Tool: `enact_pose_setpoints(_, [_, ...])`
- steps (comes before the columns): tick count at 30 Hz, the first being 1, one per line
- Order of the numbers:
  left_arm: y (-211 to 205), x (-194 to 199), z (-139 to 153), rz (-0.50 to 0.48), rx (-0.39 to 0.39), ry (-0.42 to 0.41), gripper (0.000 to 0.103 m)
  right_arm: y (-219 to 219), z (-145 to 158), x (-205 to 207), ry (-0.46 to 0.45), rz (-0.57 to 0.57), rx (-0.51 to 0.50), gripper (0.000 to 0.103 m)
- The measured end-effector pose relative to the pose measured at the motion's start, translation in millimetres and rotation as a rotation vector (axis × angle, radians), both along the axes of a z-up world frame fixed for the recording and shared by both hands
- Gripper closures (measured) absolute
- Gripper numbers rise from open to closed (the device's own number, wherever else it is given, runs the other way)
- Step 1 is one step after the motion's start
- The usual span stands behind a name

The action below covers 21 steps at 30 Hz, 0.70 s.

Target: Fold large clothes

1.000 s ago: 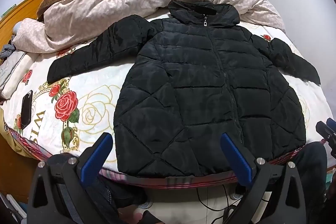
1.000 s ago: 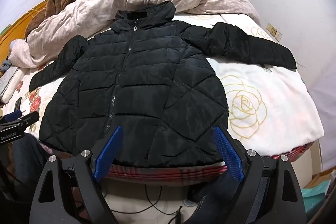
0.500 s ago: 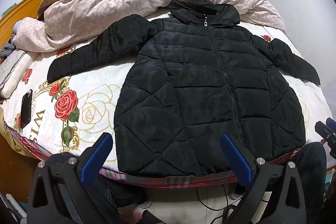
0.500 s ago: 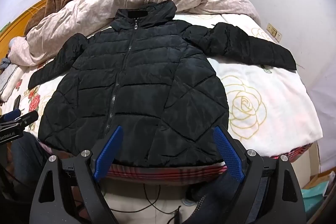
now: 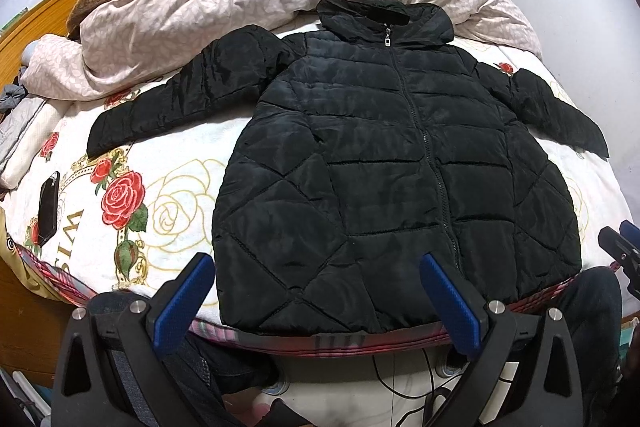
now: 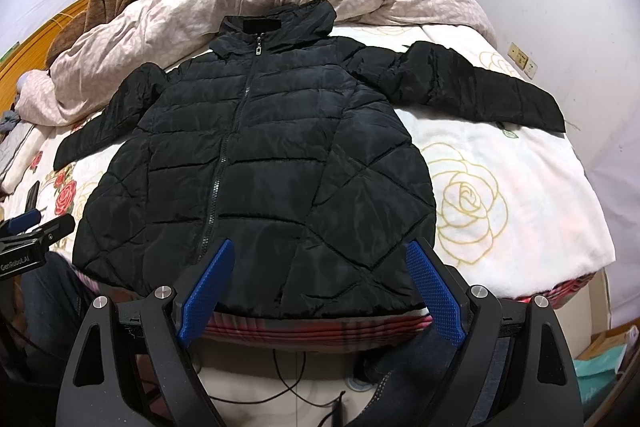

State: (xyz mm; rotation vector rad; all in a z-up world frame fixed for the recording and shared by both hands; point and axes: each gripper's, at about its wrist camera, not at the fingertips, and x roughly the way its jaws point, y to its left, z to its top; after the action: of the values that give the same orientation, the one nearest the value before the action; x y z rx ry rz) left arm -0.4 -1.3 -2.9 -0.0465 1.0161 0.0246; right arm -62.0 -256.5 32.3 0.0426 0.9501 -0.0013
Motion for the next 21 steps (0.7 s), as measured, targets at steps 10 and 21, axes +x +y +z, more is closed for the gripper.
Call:
enact_pose_setpoints(10, [-1.4, 0.0, -0.8, 0.001, -0.002, 0.002, 0.000, 0.1, 0.2, 0.8, 0.001, 0.001, 0.000, 0.015])
enact_pose_setpoints(21, [-1.4, 0.0, -0.9, 0.000, -0.003, 0.002, 0.000, 0.6, 0.2, 1.6, 0.003, -0.001, 0.001, 0.015])
